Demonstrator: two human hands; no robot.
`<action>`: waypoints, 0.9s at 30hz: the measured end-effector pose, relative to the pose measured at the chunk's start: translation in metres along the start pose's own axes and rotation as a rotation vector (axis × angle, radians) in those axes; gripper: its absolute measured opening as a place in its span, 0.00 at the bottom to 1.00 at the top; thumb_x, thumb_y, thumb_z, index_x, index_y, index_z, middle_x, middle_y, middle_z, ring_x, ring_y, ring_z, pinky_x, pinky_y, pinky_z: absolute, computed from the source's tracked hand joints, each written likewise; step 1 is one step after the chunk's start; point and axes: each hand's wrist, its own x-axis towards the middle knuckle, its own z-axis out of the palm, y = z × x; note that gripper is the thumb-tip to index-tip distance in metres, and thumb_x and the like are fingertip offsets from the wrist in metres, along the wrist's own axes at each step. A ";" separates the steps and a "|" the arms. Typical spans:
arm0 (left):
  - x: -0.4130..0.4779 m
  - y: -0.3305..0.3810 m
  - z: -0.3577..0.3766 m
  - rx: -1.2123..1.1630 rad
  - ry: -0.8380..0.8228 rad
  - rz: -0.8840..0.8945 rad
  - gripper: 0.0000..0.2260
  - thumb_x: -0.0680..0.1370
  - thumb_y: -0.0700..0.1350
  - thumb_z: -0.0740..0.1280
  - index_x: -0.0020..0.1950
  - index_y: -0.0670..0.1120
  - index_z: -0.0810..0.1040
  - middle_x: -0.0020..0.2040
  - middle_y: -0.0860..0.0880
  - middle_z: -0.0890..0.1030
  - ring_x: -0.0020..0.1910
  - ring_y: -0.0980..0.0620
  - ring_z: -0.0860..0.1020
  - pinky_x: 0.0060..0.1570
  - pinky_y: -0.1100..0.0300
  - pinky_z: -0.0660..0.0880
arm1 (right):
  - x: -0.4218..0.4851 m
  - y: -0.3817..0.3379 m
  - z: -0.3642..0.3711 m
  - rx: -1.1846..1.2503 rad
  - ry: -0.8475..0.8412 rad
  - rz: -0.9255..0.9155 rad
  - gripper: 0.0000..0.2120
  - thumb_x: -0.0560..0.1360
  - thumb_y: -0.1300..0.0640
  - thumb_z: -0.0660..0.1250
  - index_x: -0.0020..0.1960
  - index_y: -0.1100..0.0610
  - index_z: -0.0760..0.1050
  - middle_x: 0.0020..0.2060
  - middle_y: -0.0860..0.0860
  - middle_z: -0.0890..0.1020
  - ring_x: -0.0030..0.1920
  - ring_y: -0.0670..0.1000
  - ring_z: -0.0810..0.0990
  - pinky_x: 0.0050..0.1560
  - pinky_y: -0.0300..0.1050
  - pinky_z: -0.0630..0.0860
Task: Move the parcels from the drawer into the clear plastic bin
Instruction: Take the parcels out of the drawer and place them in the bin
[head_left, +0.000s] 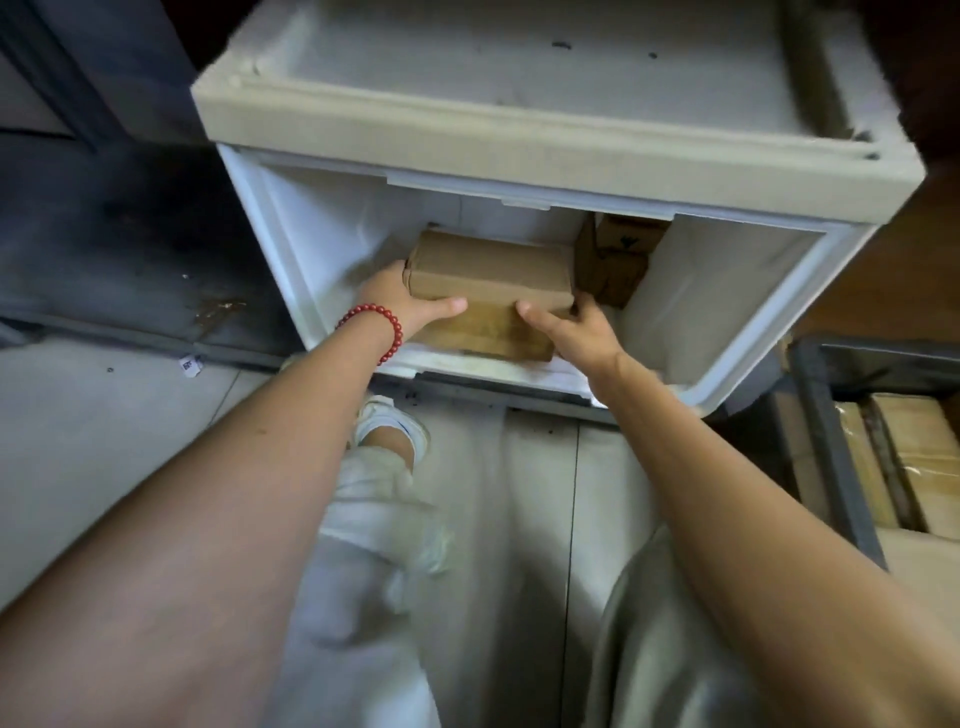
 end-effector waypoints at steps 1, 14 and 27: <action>-0.016 0.001 -0.002 -0.005 0.005 0.003 0.37 0.66 0.59 0.76 0.70 0.47 0.69 0.66 0.48 0.75 0.65 0.47 0.73 0.65 0.51 0.70 | -0.015 0.001 -0.003 -0.002 0.000 -0.004 0.37 0.69 0.46 0.76 0.71 0.59 0.65 0.63 0.53 0.76 0.62 0.52 0.77 0.62 0.47 0.75; -0.197 0.005 -0.008 -0.217 0.178 0.071 0.35 0.65 0.66 0.73 0.66 0.54 0.67 0.56 0.53 0.77 0.56 0.53 0.76 0.58 0.57 0.73 | -0.202 -0.020 -0.068 -0.003 -0.098 -0.137 0.27 0.69 0.36 0.69 0.62 0.48 0.67 0.57 0.40 0.75 0.53 0.36 0.75 0.41 0.26 0.73; -0.214 0.012 0.004 -0.392 0.248 0.024 0.27 0.67 0.69 0.68 0.56 0.53 0.66 0.46 0.55 0.76 0.46 0.58 0.75 0.49 0.55 0.77 | -0.242 -0.026 -0.062 0.143 -0.134 -0.120 0.36 0.63 0.29 0.65 0.68 0.41 0.64 0.61 0.41 0.73 0.64 0.46 0.73 0.53 0.48 0.78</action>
